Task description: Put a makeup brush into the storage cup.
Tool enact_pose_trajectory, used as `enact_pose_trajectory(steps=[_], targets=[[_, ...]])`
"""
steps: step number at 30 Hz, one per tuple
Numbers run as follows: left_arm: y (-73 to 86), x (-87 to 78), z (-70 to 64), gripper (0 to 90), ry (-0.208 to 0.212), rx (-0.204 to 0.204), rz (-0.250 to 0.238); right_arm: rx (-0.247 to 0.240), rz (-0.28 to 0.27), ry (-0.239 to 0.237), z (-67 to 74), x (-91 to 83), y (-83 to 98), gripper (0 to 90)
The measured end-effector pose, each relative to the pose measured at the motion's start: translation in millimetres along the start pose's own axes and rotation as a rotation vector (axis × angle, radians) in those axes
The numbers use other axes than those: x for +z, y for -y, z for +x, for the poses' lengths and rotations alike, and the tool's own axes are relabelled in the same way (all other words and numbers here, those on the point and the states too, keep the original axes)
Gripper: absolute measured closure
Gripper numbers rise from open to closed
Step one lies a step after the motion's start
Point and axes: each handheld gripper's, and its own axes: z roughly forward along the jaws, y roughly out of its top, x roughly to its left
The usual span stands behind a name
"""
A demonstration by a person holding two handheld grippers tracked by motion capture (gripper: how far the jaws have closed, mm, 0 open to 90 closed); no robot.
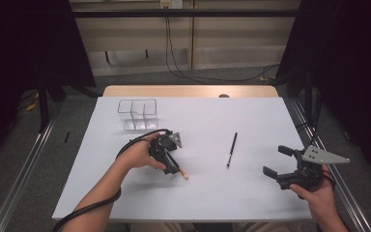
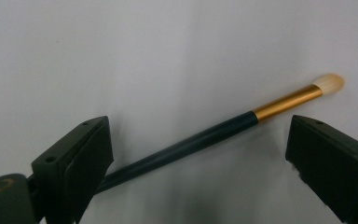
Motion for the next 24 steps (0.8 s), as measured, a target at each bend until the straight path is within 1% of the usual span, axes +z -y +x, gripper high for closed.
enact_pose_trajectory(steps=[1,4,9,14,15,22,24], targets=[[-0.1,-0.1,0.3,7.8,-0.002,0.0,0.006,0.0,0.0,0.0,0.0,-0.1,0.0,0.0],[0.2,0.5,0.3,8.2,-0.003,-0.003,0.003,0.001,-0.001,0.002,-0.2,-0.1,-0.1,0.0],[-0.1,0.8,0.5,9.6,-0.007,0.003,0.0,0.0,0.0,0.001,-0.3,-0.1,0.0,0.0],[0.2,0.7,-0.5,11.1,-0.003,-0.001,-0.012,0.0,0.003,0.003,-0.4,0.0,0.1,0.0],[0.3,-0.1,-0.4,13.4,-0.003,0.004,-0.013,0.001,0.002,0.002,-0.7,0.1,0.4,0.0],[-0.2,-2.0,-0.7,18.5,-0.001,0.014,-0.006,0.0,0.003,0.003,-0.8,0.0,0.4,0.0],[-0.8,-2.9,-1.3,22.3,0.001,0.014,-0.004,0.0,0.003,0.003,-0.8,-0.1,0.4,0.0]])
